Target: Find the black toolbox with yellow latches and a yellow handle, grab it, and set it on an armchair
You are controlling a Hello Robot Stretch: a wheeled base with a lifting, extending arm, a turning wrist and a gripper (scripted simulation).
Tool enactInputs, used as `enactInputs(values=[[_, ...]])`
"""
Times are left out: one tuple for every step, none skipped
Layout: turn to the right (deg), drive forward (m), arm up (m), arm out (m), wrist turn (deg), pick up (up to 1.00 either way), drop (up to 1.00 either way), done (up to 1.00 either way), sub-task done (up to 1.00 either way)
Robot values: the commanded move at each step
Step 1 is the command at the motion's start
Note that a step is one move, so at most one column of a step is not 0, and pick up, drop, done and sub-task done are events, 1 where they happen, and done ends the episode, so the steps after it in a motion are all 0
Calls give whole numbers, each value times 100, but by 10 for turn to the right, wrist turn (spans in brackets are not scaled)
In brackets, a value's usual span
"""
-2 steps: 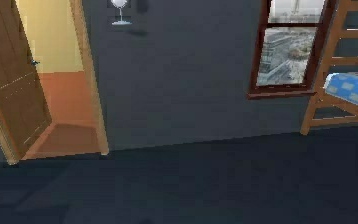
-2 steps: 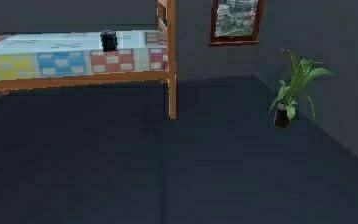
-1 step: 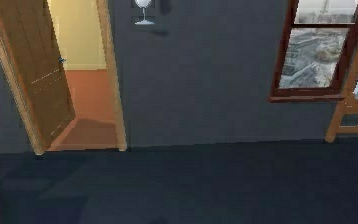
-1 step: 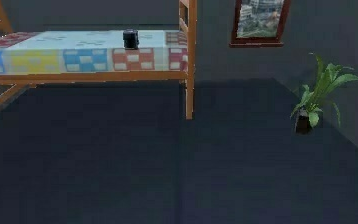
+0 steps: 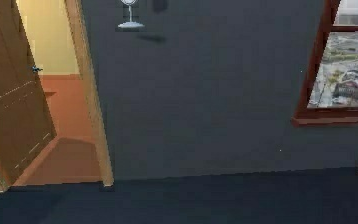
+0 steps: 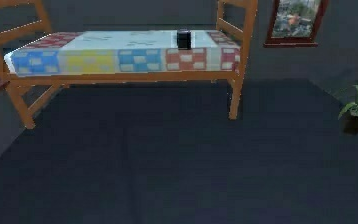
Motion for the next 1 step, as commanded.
enactInputs(values=[[-390, 0, 0, 0, 0, 0, 0, 0, 0]])
